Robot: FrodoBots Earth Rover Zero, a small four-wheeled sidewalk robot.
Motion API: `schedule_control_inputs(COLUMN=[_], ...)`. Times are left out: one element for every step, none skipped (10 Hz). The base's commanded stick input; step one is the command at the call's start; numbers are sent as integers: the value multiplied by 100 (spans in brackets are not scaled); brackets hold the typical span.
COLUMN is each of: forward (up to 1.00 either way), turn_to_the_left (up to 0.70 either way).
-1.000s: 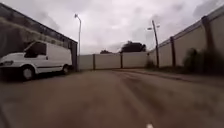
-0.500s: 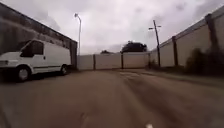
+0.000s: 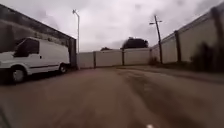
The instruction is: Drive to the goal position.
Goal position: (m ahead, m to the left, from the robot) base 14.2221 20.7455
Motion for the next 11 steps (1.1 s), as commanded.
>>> schedule_control_inputs(forward=[70,70,70,70,70,70,70,70,70,70,70], turn_to_the_left=[0,0,0,0,0,0,0,0,0,0,0])
